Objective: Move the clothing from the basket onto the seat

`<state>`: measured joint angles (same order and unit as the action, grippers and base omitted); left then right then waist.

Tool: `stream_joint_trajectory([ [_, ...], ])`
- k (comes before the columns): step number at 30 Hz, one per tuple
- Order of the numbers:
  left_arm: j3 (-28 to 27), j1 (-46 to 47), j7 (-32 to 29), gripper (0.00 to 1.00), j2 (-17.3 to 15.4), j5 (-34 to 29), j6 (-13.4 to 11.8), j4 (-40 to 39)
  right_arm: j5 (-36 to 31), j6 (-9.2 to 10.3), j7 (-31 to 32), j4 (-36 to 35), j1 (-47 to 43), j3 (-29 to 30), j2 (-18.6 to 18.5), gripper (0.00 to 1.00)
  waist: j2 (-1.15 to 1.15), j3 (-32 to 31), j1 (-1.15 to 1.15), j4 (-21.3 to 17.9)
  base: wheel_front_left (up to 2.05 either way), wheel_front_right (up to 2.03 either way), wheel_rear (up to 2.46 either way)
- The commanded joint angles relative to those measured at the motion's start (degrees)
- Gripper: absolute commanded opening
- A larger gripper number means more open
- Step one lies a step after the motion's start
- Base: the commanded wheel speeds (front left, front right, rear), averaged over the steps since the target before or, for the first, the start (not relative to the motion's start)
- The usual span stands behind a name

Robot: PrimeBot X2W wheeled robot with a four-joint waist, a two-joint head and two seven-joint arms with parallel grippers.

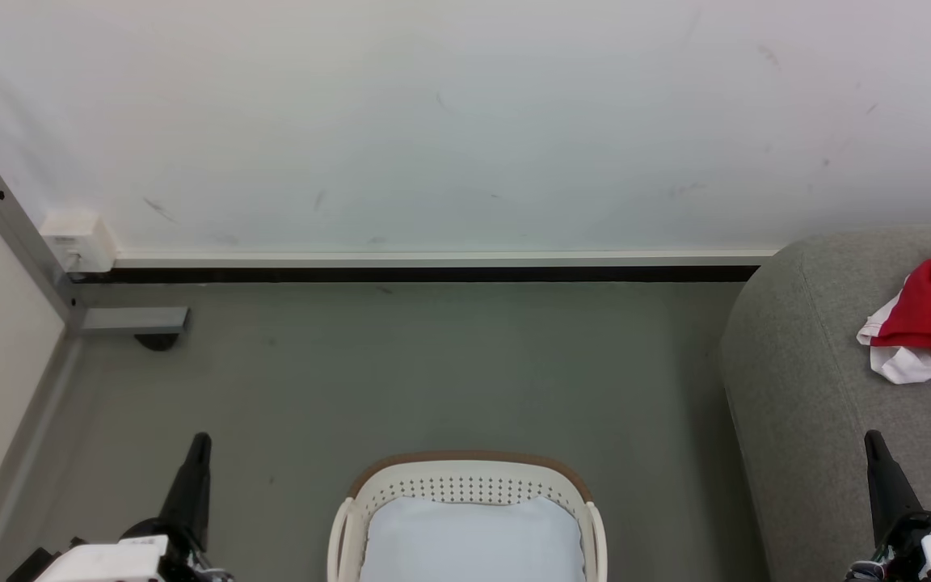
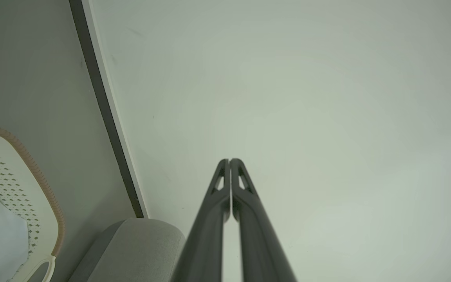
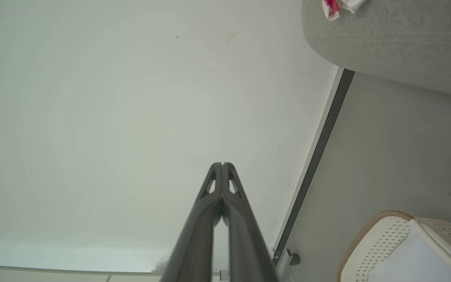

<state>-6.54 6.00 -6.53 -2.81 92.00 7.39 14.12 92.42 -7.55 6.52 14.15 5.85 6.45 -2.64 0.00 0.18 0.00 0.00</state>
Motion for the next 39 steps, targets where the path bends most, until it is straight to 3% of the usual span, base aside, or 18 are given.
stream_joint_trajectory([
  [1,-0.1,0.5,-0.2,0.0,-0.1,0.8,0.3,-0.2,0.0,0.12,0.2,-0.3,0.7,0.2,-0.4,0.0,0.0,0.0,0.0,0.0,0.0,0.0,0.0],
  [39,-0.1,0.5,-0.2,0.0,-0.1,0.8,0.3,-0.2,0.0,0.12,0.2,-0.3,0.7,0.2,-0.4,0.0,0.0,0.0,0.0,0.0,0.0,0.0,0.0],
])
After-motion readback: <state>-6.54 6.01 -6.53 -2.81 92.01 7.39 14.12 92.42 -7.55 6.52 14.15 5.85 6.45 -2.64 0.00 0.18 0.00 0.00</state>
